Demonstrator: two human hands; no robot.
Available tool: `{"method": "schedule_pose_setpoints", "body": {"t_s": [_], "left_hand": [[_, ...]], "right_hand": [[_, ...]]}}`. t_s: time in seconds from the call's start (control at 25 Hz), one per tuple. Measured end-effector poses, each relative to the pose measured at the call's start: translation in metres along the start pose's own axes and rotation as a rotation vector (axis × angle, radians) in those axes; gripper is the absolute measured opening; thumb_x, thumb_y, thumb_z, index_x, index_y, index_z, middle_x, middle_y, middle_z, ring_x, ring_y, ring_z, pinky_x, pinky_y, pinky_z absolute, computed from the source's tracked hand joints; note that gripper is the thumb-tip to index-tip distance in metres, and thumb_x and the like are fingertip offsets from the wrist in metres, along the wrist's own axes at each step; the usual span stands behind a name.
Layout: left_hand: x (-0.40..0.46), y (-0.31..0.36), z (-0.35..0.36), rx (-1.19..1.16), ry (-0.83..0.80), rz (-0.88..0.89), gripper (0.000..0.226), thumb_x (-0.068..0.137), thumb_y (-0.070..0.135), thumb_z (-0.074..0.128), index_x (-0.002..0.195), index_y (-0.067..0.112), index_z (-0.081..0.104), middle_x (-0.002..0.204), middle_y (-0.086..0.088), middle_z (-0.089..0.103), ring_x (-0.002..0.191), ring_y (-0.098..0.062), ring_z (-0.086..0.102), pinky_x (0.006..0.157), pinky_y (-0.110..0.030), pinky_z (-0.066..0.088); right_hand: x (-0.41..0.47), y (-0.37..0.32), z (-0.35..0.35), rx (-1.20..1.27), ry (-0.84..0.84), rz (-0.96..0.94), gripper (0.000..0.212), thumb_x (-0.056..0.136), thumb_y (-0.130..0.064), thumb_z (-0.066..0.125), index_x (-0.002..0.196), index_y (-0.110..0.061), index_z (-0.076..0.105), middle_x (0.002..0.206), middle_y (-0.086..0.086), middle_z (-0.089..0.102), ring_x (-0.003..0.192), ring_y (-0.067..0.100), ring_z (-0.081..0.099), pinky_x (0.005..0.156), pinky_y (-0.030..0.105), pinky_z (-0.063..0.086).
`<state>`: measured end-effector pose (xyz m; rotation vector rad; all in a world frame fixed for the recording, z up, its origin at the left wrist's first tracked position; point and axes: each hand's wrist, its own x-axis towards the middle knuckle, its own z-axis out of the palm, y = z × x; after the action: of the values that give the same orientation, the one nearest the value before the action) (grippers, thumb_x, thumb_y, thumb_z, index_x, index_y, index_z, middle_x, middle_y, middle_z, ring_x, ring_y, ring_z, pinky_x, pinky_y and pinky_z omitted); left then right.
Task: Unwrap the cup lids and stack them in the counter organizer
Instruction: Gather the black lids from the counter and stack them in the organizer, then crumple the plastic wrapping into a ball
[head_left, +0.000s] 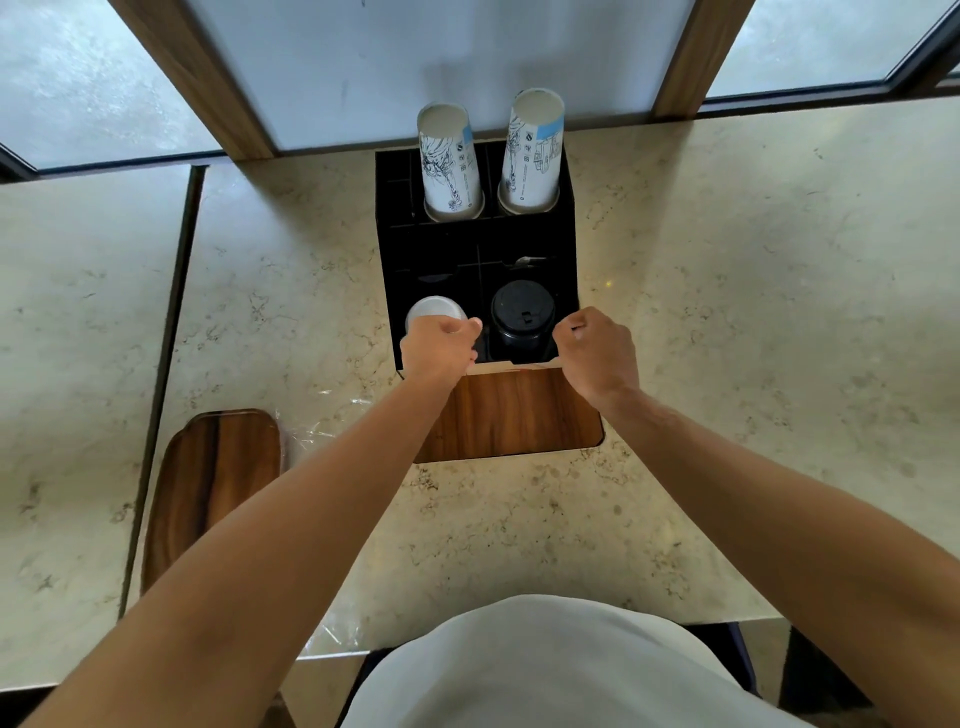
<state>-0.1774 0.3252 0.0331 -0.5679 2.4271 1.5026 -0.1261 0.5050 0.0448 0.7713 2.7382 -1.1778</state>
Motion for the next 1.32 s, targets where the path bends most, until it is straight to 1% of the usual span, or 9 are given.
{"method": "schedule_pose_setpoints", "body": {"t_s": [0.12, 0.32, 0.4, 0.68, 0.84, 1.0, 1.12, 1.2, 1.32], "left_hand": [[-0.011, -0.016, -0.022, 0.010, -0.025, 0.015, 0.027, 0.090, 0.033, 0.072, 0.066, 0.036, 0.060, 0.056, 0.014, 0.064, 0.056, 0.003, 0.068, 0.063, -0.024, 0.059], [-0.025, -0.052, -0.072, 0.003, 0.016, -0.005, 0.017, 0.088, 0.025, 0.071, 0.072, 0.028, 0.069, 0.066, 0.004, 0.073, 0.063, -0.014, 0.074, 0.072, -0.040, 0.065], [-0.032, -0.069, -0.097, 0.023, 0.049, -0.029, 0.014, 0.089, 0.023, 0.069, 0.076, 0.028, 0.068, 0.075, 0.004, 0.074, 0.072, -0.016, 0.074, 0.077, -0.042, 0.064], [-0.057, -0.128, -0.176, 0.096, 0.232, -0.137, 0.013, 0.092, 0.021, 0.067, 0.098, 0.012, 0.072, 0.094, -0.006, 0.074, 0.089, -0.024, 0.071, 0.086, -0.044, 0.059], [-0.072, -0.157, -0.202, 0.142, 0.288, -0.160, 0.021, 0.091, 0.028, 0.066, 0.107, 0.014, 0.068, 0.104, -0.002, 0.070, 0.096, -0.020, 0.065, 0.088, -0.041, 0.056], [-0.076, -0.180, -0.208, 0.205, 0.211, -0.205, 0.018, 0.088, 0.029, 0.070, 0.078, 0.016, 0.062, 0.086, 0.000, 0.065, 0.078, -0.017, 0.060, 0.082, -0.043, 0.056], [-0.077, -0.190, -0.205, 0.254, 0.156, -0.225, 0.015, 0.085, 0.024, 0.072, 0.074, 0.016, 0.065, 0.071, -0.005, 0.060, 0.066, -0.018, 0.059, 0.076, -0.044, 0.058], [-0.077, -0.194, -0.202, 0.253, 0.113, -0.240, 0.015, 0.086, 0.021, 0.071, 0.074, 0.012, 0.066, 0.069, -0.008, 0.061, 0.063, -0.020, 0.060, 0.074, -0.046, 0.060], [-0.075, -0.199, -0.198, 0.227, 0.072, -0.285, 0.020, 0.087, 0.019, 0.072, 0.076, 0.002, 0.069, 0.069, -0.012, 0.063, 0.062, -0.023, 0.062, 0.074, -0.048, 0.060]], "right_hand": [[-0.022, -0.003, 0.012, -0.020, -0.046, -0.006, 0.025, 0.102, -0.028, 0.053, 0.110, -0.011, 0.069, 0.102, 0.005, 0.073, 0.092, 0.022, 0.067, 0.074, 0.027, 0.047], [-0.055, -0.013, 0.047, -0.057, -0.124, -0.050, 0.026, 0.101, -0.029, 0.052, 0.107, -0.010, 0.068, 0.100, 0.006, 0.072, 0.088, 0.019, 0.065, 0.069, 0.028, 0.051], [-0.069, -0.018, 0.065, -0.080, -0.189, -0.083, 0.023, 0.101, -0.029, 0.053, 0.104, -0.011, 0.068, 0.097, 0.006, 0.072, 0.084, 0.018, 0.064, 0.062, 0.024, 0.044], [-0.108, -0.038, 0.133, -0.086, -0.477, -0.094, 0.022, 0.093, -0.030, 0.057, 0.100, -0.015, 0.072, 0.099, 0.003, 0.075, 0.093, 0.021, 0.070, 0.085, 0.037, 0.058], [-0.128, -0.047, 0.168, -0.093, -0.637, -0.066, 0.036, 0.088, -0.028, 0.056, 0.089, 0.004, 0.072, 0.086, 0.020, 0.076, 0.078, 0.027, 0.072, 0.083, 0.045, 0.059], [-0.143, -0.050, 0.190, 0.033, -0.738, 0.091, 0.037, 0.083, -0.016, 0.058, 0.046, -0.017, 0.062, 0.058, 0.005, 0.068, 0.063, 0.027, 0.067, 0.074, 0.042, 0.057], [-0.152, -0.053, 0.199, 0.125, -0.742, 0.170, 0.014, 0.084, -0.014, 0.063, 0.070, -0.016, 0.061, 0.056, 0.001, 0.063, 0.061, 0.025, 0.064, 0.061, 0.036, 0.054], [-0.155, -0.052, 0.204, 0.140, -0.711, 0.180, 0.010, 0.085, -0.015, 0.068, 0.090, -0.006, 0.065, 0.065, 0.007, 0.070, 0.065, 0.025, 0.070, 0.066, 0.039, 0.061], [-0.159, -0.049, 0.209, 0.094, -0.679, 0.130, 0.017, 0.084, -0.013, 0.070, 0.078, 0.003, 0.071, 0.069, 0.019, 0.072, 0.063, 0.025, 0.067, 0.081, 0.044, 0.061]]}}
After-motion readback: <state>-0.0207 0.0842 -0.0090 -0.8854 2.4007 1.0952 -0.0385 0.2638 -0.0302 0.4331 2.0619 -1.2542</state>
